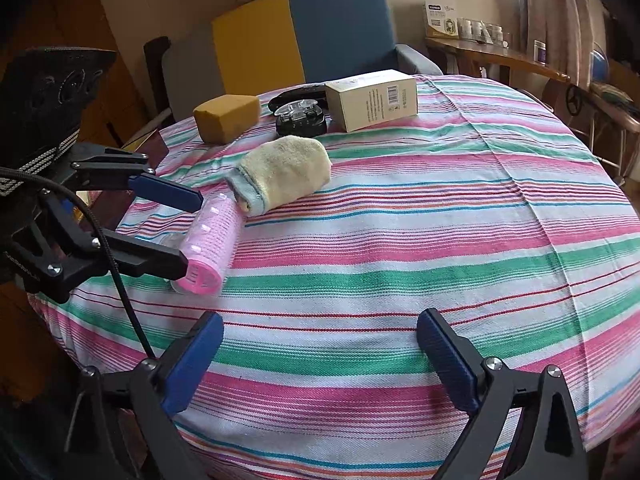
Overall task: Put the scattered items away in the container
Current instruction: 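Grasp the pink hair roller with the left tool while the right tool regrasps the beige sock, then lift the pink roller with the left tool while the right tool lifts the beige sock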
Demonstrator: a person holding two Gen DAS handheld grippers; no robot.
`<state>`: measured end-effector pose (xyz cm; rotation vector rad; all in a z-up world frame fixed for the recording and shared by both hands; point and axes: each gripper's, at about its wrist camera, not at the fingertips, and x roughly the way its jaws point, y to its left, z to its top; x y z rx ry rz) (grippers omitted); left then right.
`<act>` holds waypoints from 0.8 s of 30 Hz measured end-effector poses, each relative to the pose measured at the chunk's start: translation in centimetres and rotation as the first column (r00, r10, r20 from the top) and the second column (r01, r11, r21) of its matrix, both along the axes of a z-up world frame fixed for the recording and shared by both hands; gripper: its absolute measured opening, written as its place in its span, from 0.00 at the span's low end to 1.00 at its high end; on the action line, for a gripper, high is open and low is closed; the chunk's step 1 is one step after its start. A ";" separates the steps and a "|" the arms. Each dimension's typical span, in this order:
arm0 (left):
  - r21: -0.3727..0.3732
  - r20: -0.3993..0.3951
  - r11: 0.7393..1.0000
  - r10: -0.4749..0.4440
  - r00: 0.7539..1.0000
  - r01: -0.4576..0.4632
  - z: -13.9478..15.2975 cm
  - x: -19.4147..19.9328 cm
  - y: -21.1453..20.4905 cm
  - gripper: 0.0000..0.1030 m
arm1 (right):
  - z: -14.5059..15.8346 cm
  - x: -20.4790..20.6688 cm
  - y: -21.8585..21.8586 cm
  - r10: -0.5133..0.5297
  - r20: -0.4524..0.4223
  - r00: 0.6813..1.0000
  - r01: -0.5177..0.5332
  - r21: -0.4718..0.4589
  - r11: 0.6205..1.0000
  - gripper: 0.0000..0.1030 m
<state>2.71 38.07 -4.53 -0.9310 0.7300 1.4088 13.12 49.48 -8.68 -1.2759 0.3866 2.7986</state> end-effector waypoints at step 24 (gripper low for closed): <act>-0.094 0.039 0.995 0.035 0.999 -0.032 -2.5 0.2 -0.3 0.63 | -0.1 -0.6 0.1 -0.033 0.003 0.999 0.033 -0.016 0.999 1.00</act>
